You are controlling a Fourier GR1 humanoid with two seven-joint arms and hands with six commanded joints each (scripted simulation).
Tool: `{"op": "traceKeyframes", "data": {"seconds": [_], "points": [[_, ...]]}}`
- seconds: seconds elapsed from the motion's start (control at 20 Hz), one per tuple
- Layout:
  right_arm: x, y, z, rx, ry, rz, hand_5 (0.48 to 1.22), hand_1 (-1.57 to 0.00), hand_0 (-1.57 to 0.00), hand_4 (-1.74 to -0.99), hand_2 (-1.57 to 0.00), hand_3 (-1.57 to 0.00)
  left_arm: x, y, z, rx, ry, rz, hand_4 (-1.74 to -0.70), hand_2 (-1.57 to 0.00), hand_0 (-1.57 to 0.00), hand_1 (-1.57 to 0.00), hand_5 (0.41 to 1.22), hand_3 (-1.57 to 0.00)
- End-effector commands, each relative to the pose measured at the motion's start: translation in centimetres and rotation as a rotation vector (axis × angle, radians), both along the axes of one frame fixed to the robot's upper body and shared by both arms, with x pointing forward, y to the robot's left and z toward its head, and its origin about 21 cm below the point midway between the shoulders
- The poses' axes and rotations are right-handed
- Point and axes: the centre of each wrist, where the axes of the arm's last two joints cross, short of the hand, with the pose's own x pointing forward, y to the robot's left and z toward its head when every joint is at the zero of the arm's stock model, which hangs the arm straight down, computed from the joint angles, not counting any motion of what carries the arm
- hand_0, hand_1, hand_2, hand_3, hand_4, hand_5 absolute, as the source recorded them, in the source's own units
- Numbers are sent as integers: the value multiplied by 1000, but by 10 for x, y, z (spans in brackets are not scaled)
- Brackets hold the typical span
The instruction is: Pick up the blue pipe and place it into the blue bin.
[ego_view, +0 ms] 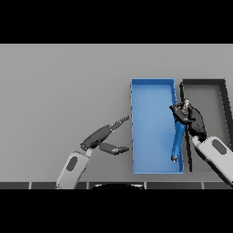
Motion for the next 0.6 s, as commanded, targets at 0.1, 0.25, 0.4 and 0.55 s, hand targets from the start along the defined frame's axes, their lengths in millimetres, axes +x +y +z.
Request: {"op": "traceKeyframes", "data": {"seconds": [0.1,0.25,0.4,0.55], "points": [[1,4,-2,-74,85,105,1137,-350,-383,-1219,-350,-206,-1,-1,-1,-8,6,-3,-879,1,1,1,430,1],[3,4,-5,-184,141,220,979,-179,-196,-1110,-179,-105,-3,-4,-1,-10,10,-4,-886,1,1,1,428,1],[3,7,-7,-218,167,251,868,-91,-100,-1071,-91,-53,-5,0,1,-13,3,-6,-885,1,1,1,426,1],[3,8,-10,-267,179,280,787,-46,-51,-1051,-46,-27,-5,-1,2,-12,1,-4,-885,1,1,1,428,1]]}}
